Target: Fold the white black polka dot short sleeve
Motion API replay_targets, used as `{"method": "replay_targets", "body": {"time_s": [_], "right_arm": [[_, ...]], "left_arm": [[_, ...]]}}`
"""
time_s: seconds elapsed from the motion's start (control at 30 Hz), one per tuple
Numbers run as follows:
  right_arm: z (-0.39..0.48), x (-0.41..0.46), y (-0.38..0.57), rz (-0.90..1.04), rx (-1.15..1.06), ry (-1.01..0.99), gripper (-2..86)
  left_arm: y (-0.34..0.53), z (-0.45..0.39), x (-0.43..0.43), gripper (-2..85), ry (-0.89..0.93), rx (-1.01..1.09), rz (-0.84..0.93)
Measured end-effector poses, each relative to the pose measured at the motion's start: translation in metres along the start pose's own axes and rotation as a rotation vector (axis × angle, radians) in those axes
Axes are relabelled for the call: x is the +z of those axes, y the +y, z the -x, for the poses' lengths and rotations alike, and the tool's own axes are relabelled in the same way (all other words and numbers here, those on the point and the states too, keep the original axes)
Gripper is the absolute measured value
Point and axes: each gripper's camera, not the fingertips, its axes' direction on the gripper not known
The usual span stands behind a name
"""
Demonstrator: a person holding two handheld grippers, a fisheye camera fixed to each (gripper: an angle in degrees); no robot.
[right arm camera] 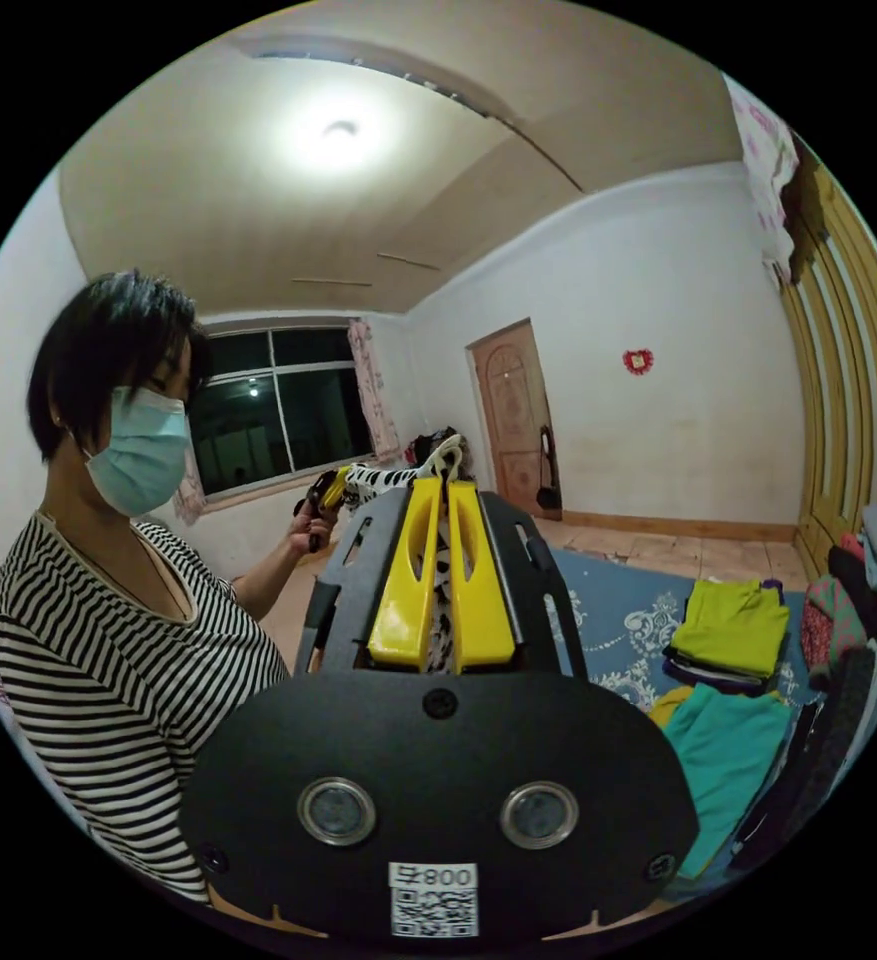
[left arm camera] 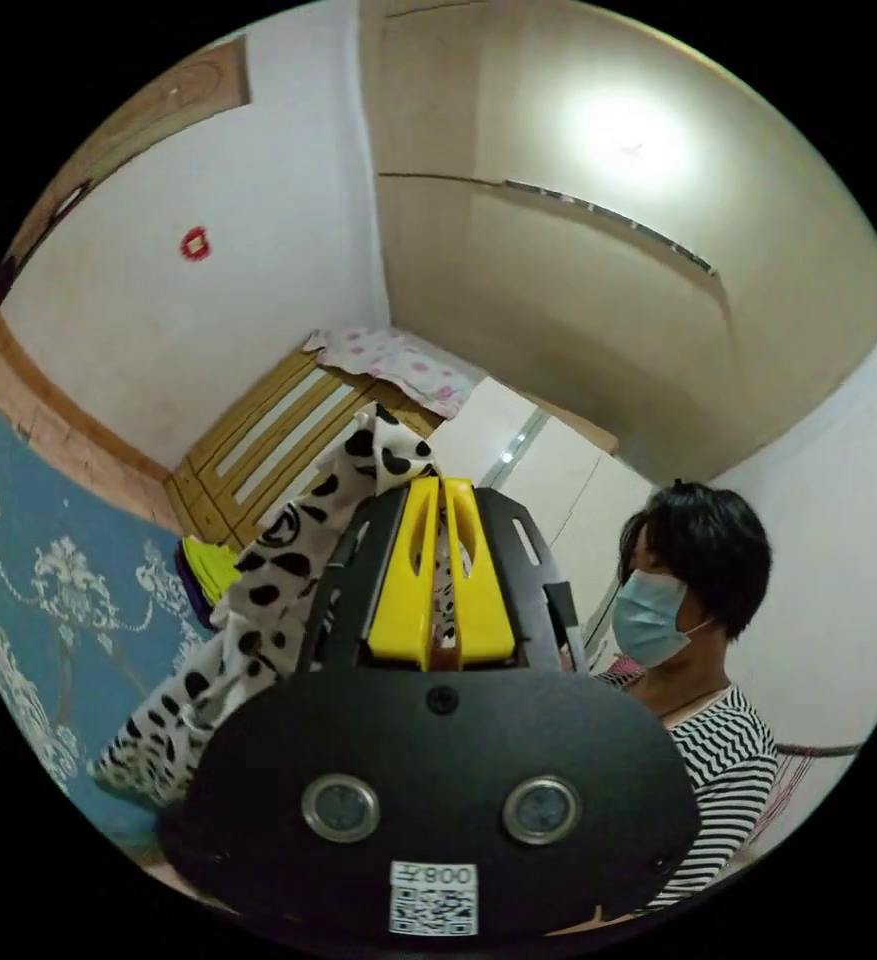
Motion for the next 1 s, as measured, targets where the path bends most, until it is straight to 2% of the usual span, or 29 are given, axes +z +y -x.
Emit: {"method": "replay_targets", "body": {"time_s": [0.27, 0.53, 0.8, 1.0], "right_arm": [[0.009, 0.02, -0.03, -0.093, -0.119, -0.054, 0.5], [-0.024, 0.088, -0.058, -0.089, -0.178, -0.04, 0.5], [-0.131, 0.217, -0.087, 0.037, -0.117, 0.05, 0.5], [-0.264, 0.368, -0.102, 0.245, -0.017, 0.149, 0.5]], "left_arm": [[-0.035, -0.128, 0.017, 0.7, -0.035, 0.265, -0.02], [-0.064, -0.163, 0.033, 0.9, -0.147, 0.38, -0.037], [-0.126, -0.082, 0.068, 0.8, -0.298, 0.277, 0.006], [-0.177, 0.065, 0.098, 1.2, -0.529, 0.086, 0.068]]}}
